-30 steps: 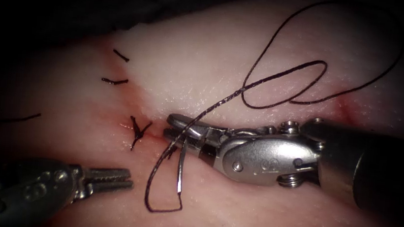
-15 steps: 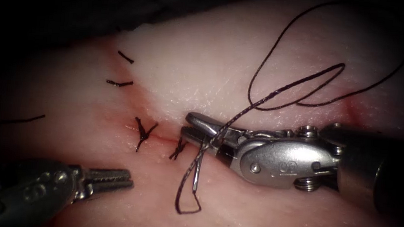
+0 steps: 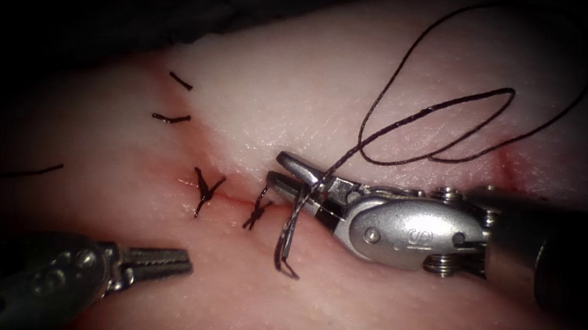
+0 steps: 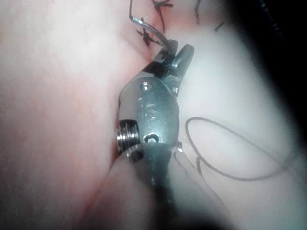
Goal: Wound Closure
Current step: Throw needle through skin above incision with right end-effector
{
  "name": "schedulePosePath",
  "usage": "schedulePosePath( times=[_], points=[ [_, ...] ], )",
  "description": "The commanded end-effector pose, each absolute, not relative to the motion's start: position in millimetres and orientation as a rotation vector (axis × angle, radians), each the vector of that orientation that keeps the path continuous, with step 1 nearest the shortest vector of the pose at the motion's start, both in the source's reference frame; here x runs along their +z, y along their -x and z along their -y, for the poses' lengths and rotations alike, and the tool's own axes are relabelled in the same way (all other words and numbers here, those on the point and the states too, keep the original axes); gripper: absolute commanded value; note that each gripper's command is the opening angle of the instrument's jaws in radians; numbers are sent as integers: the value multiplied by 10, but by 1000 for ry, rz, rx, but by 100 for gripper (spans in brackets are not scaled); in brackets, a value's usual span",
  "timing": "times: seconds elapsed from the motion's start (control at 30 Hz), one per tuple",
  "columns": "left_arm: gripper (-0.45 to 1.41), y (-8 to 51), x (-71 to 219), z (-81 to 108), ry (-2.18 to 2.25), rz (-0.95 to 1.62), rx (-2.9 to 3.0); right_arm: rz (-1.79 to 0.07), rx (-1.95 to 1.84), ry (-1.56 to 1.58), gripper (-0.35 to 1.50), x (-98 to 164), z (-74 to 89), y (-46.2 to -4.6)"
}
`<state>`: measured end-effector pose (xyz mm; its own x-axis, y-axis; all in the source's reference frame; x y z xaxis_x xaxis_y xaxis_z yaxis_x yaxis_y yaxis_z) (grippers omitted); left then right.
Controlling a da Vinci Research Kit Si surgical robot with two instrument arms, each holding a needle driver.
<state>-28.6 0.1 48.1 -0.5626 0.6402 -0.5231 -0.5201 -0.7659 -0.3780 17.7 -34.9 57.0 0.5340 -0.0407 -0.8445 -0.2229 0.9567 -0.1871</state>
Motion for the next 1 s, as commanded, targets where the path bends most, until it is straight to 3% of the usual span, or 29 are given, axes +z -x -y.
schedulePosePath(
  times=[0.03, 1.0],
  points=[
    [-38, 291, 484, -11, 872, 232, 2301, -1002, 108, 283, -35, 576, 347, -189],
    [-43, 290, 484, -10, 870, 231, 2301, -846, 304, 51, -35, 620, 395, -168]
  ],
)
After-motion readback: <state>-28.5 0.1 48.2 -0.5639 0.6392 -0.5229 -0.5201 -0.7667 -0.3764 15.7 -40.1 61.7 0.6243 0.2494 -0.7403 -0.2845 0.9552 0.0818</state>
